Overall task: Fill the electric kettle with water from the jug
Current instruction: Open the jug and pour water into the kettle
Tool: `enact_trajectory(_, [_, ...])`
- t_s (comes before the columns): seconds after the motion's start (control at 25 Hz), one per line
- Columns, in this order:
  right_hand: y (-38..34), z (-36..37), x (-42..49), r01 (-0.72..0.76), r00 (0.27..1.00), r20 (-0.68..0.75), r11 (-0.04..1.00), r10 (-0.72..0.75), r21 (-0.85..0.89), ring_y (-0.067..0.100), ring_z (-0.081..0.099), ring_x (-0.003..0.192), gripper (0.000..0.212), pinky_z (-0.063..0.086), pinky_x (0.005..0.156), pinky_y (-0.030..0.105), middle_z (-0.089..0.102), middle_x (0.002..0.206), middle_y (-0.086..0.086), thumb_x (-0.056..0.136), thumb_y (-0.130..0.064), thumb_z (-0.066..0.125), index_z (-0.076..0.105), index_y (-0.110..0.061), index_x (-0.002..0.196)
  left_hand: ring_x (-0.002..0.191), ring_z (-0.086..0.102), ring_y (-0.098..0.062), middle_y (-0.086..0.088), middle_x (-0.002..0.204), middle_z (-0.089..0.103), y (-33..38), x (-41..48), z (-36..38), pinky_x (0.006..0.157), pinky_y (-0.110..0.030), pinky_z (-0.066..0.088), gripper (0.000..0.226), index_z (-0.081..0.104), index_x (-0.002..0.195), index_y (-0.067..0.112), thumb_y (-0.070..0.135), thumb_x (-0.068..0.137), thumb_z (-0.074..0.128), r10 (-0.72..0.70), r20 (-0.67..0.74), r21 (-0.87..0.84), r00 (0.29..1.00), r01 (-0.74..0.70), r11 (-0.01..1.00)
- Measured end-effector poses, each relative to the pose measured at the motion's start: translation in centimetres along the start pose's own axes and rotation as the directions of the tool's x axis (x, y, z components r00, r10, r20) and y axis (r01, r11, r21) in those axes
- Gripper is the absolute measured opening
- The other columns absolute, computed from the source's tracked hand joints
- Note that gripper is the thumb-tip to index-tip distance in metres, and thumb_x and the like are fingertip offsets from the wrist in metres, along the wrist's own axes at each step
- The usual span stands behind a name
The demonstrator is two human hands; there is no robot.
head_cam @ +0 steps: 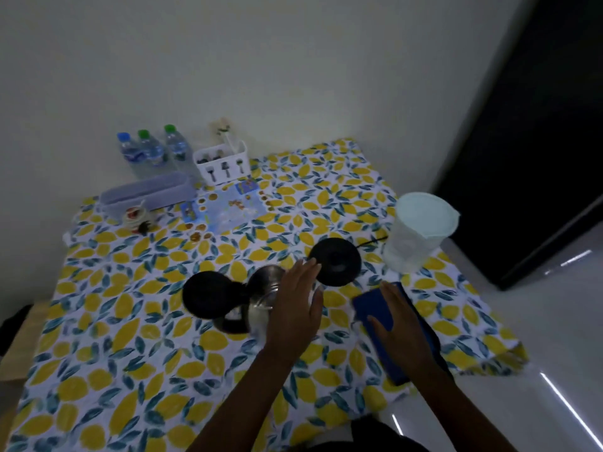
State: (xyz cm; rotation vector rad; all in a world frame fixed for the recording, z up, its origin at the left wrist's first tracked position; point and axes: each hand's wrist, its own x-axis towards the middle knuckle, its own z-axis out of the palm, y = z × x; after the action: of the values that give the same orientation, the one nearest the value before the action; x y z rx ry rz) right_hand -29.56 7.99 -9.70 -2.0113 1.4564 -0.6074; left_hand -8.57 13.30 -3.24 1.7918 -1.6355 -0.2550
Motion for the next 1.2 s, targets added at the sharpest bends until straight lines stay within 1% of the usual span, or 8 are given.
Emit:
enact_trajectory(0.12, [3.2, -3.6, 1.3, -0.101, 0.99, -0.096, 0.995, 0.101, 0.009, 0.017, 0.024, 0.143, 0.065, 0.02, 0.115, 0.03, 0.03, 0.154, 0.002, 0.09, -0.034, 0.058, 0.031, -0.013, 0.146, 0.141, 0.021, -0.008, 0.002, 0.148, 0.042, 2.6, 3.6, 4.4, 0.118, -0.034, 0.023, 0.043, 0.043, 0.139, 0.018, 0.033, 0.099, 0.042, 0.08, 0.077, -0.02, 0.994, -0.078, 0.997])
enact_trajectory(0.28, [7.4, -8.6, 4.0, -0.123, 0.956, -0.254, 0.987, 0.146, 0.106, 0.023, 0.037, 0.137, 0.055, 0.034, 0.111, 0.041, 0.042, 0.148, 0.009, 0.09, -0.027, 0.058, 0.041, -0.012, 0.141, 0.141, 0.026, -0.013, -0.001, 0.147, 0.043, 6.7, 8.8, 10.2, 0.118, -0.032, 0.02, 0.043, 0.043, 0.139, 0.016, 0.031, 0.099, 0.044, 0.182, 0.186, -0.051, 0.966, -0.175, 0.983])
enact_trajectory(0.48, [12.4, -13.9, 10.8, -0.161, 0.892, -0.371, 0.949, 0.257, 0.271, 0.023, 0.051, 0.121, 0.042, 0.038, 0.101, 0.03, 0.055, 0.131, 0.01, 0.091, -0.028, 0.057, 0.051, -0.01, 0.129, 0.144, 0.021, -0.019, -0.006, 0.151, 0.037, 10.8, 15.0, 15.7, 0.117, -0.034, 0.017, 0.047, 0.039, 0.141, 0.014, 0.032, 0.098, 0.042, 0.222, 0.235, -0.051, 0.946, -0.216, 0.975])
enact_trajectory(0.6, [14.5, -15.3, 16.2, -0.183, 0.881, -0.323, 0.88, 0.344, 0.439, 0.021, 0.056, 0.115, 0.042, 0.044, 0.099, 0.036, 0.059, 0.127, 0.007, 0.089, -0.035, 0.051, 0.053, -0.012, 0.125, 0.145, 0.019, -0.026, -0.011, 0.152, 0.034, 12.5, 18.3, 18.3, 0.118, -0.045, 0.02, 0.054, 0.037, 0.141, 0.01, 0.039, 0.096, 0.044, 0.208, 0.293, 0.022, 0.933, -0.224, 0.974])
enact_trajectory(0.72, [15.0, -16.0, 21.6, -0.281, 0.892, -0.167, 0.805, 0.42, 0.523, 0.015, 0.053, 0.113, 0.038, 0.035, 0.089, 0.022, 0.057, 0.128, 0.006, 0.095, -0.028, 0.05, 0.052, -0.01, 0.128, 0.147, 0.006, -0.032, -0.01, 0.158, 0.02, 13.9, 21.9, 20.7, 0.119, -0.055, 0.011, 0.074, 0.027, 0.145, 0.011, 0.055, 0.09, 0.05, 0.104, 0.457, 0.161, 0.884, -0.196, 0.967])
enact_trajectory(0.8, [15.0, -15.8, 24.2, -0.284, 0.929, -0.06, 0.806, 0.366, 0.519, 0.021, 0.054, 0.113, 0.029, 0.035, 0.088, 0.024, 0.059, 0.122, 0.007, 0.098, -0.026, 0.046, 0.057, -0.011, 0.12, 0.145, -0.006, -0.038, -0.006, 0.161, 0.005, 14.3, 23.3, 22.0, 0.114, -0.062, 0.004, 0.09, 0.014, 0.149, 0.021, 0.069, 0.081, 0.048, 0.032, 0.511, 0.282, 0.859, -0.203, 0.938])
enact_trajectory(0.96, [15.6, -14.9, 25.9, -0.275, 0.957, 0.086, 0.769, 0.277, 0.577, 0.012, 0.061, 0.081, 0.024, 0.047, 0.067, 0.018, 0.065, 0.096, 0.001, 0.097, -0.028, 0.044, 0.066, -0.021, 0.09, 0.142, -0.014, -0.045, -0.004, 0.161, -0.008, 14.1, 23.2, 23.6, 0.11, -0.068, 0.001, 0.089, 0.003, 0.148, 0.036, 0.071, 0.078, 0.045, 0.02, 0.497, 0.374, 0.868, -0.235, 0.897])
enact_trajectory(1.2, [16.4, -14.8, 27.6, -0.282, 0.959, 0.172, 0.743, 0.224, 0.607, 0.001, 0.052, 0.049, 0.022, 0.037, 0.043, 0.02, 0.067, 0.076, -0.004, 0.092, -0.029, 0.054, 0.073, -0.018, 0.093, 0.143, -0.011, -0.045, -0.007, 0.161, -0.007, 13.9, 23.3, 23.4, 0.11, -0.069, 0.004, 0.09, 0.003, 0.148, 0.033, 0.064, 0.077, 0.048, 0.044, 0.504, 0.39, 0.863, -0.273, 0.88])
